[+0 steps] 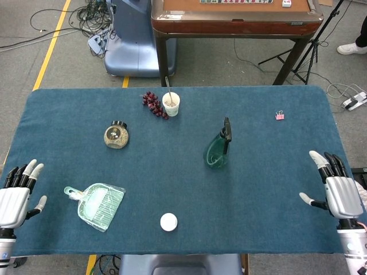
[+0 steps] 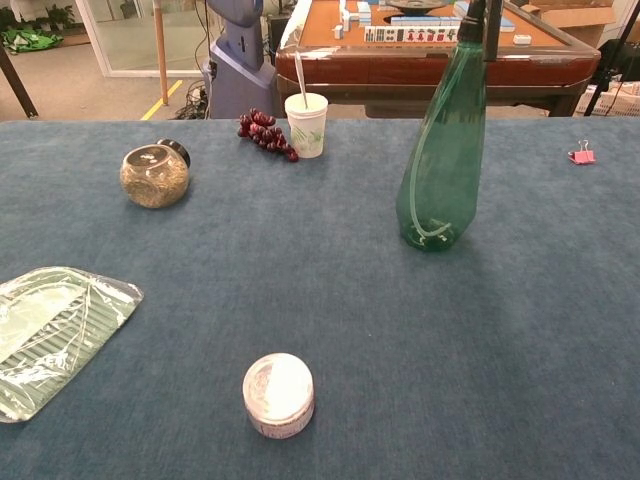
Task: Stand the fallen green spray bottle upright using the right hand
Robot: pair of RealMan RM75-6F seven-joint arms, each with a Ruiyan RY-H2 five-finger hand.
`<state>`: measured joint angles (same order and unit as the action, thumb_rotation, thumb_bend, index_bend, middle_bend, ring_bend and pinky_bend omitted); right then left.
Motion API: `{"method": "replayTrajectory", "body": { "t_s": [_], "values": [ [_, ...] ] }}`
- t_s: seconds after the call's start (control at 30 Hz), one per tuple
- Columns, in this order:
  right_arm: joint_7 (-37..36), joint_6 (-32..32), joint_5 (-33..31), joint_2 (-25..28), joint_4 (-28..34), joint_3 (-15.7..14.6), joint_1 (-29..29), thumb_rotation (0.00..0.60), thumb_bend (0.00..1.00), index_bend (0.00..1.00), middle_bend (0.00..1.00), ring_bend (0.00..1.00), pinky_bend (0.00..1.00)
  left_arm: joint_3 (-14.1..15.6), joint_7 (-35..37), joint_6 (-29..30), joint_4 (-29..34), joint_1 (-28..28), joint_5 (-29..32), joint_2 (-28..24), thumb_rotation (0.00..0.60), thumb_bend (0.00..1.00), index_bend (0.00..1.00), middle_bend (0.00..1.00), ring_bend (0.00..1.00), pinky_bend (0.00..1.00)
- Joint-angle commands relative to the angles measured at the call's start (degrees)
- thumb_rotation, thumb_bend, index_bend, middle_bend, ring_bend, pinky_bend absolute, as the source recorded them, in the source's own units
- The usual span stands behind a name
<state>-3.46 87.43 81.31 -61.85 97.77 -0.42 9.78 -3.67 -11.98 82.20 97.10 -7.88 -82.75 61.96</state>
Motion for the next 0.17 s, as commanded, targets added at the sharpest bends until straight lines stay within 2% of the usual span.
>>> {"method": "replayTrajectory", "body": {
  "t_s": [0.03,0.17],
  "values": [
    [0.8,1.3,0.7,-0.4,0.5,-0.5,-1.6,0.600,0.05,0.06,0.15,0.00,0.00,0.0,0.0,0.1,0.0,-0.1,-0.2,0.1,0.600,0.38,0.00,0.00,0.00,0.00],
    [0.8,1.6,2.7,-0.5,0.8,-0.9,-2.5,0.600,0.05,0.06,0.15,0.00,0.00,0.3,0.0,0.3,0.0,0.0,-0.5,0.3,0.600,0.38,0.00,0.00,0.00,0.00]
  ]
}}
